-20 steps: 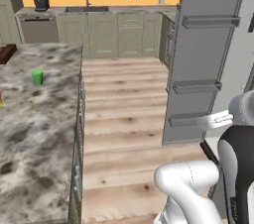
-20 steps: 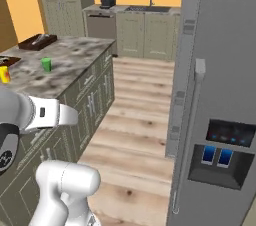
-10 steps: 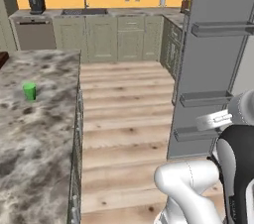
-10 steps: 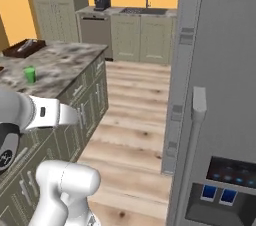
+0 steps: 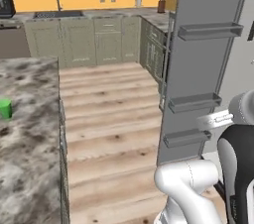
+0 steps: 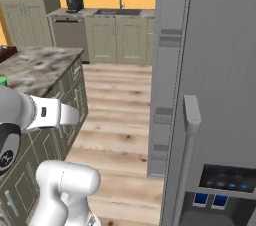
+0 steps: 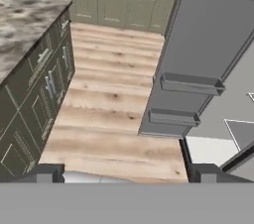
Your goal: Gather the garlic and mushroom from the fridge and place them on a tray on the dining counter. Then gather the chicken drumstick and fish from the fridge and place them on the other tray.
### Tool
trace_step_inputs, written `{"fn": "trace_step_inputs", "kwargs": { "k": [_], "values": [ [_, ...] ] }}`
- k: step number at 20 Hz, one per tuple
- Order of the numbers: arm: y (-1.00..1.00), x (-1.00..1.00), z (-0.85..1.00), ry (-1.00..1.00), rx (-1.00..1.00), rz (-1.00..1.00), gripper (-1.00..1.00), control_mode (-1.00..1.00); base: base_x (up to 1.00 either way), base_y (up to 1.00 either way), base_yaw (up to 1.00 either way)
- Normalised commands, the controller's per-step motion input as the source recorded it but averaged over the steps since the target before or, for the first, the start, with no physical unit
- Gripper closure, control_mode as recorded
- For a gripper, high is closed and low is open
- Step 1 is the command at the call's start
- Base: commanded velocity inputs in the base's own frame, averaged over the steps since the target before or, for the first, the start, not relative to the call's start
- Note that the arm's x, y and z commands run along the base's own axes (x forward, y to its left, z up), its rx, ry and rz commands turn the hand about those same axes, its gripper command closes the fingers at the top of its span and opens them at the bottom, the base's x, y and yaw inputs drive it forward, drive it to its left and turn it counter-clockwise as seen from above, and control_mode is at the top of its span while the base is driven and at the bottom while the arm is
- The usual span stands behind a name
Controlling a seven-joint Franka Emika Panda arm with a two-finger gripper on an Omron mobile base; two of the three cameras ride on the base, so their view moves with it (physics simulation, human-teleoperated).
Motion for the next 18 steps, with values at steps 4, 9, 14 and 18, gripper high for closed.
{"fn": "trace_step_inputs", "kwargs": {
  "k": [4,9,14,18],
  "values": [
    [0.0,0.0,0.0,0.0,0.0,0.0,-1.0,1.0,0.36,0.13,-0.34],
    [0.0,0.0,0.0,0.0,0.0,0.0,-1.0,1.0,0.5,0.14,-0.37],
    [0.0,0.0,0.0,0.0,0.0,0.0,-1.0,1.0,0.7,0.02,-0.35],
    [0.0,0.0,0.0,0.0,0.0,0.0,-1.0,1.0,0.68,-0.01,-0.31]
  ]
}}
